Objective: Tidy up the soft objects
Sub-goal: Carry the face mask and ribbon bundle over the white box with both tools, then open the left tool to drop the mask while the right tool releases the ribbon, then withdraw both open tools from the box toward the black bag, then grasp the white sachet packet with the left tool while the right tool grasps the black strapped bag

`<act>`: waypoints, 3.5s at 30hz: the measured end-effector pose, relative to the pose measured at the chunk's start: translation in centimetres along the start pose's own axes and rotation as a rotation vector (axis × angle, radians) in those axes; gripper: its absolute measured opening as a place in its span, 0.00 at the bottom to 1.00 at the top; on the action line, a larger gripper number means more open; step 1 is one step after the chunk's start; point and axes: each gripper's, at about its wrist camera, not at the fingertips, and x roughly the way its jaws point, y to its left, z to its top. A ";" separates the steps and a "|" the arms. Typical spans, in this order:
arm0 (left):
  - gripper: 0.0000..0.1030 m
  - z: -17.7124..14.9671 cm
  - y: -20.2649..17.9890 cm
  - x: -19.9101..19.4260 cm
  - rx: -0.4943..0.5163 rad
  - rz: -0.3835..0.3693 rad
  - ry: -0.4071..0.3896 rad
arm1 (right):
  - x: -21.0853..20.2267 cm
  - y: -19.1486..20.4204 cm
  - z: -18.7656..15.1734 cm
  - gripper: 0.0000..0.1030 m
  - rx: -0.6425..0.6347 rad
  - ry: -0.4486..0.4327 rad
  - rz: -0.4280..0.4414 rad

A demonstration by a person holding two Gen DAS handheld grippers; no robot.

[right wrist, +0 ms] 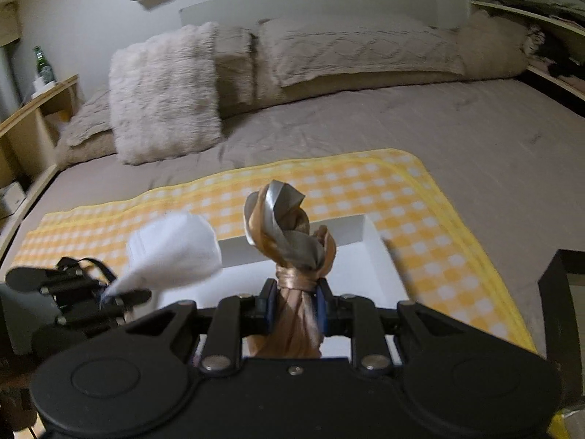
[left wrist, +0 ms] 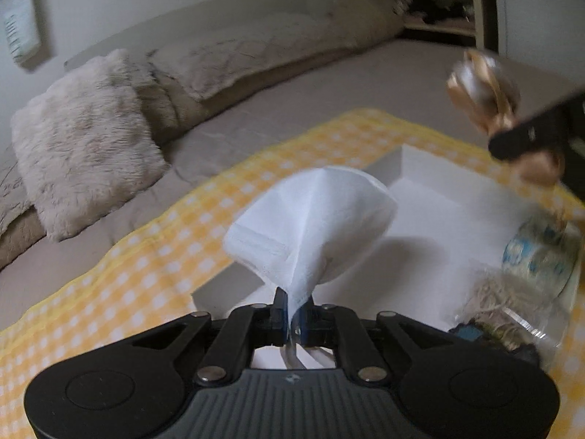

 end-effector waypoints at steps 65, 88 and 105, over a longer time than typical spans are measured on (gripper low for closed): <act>1.00 -0.2 1.6 -7.1 -0.323 -0.114 0.016 | -4.2 -1.7 -2.4 0.77 -0.111 0.025 -0.055; 1.00 -5.9 1.9 -20.4 -0.449 0.099 -0.062 | -13.7 3.9 -6.3 1.00 -0.135 -0.143 0.020; 1.00 -11.4 10.1 -22.7 -0.568 0.319 -0.056 | -11.0 12.1 -7.0 1.00 -0.273 -0.117 0.111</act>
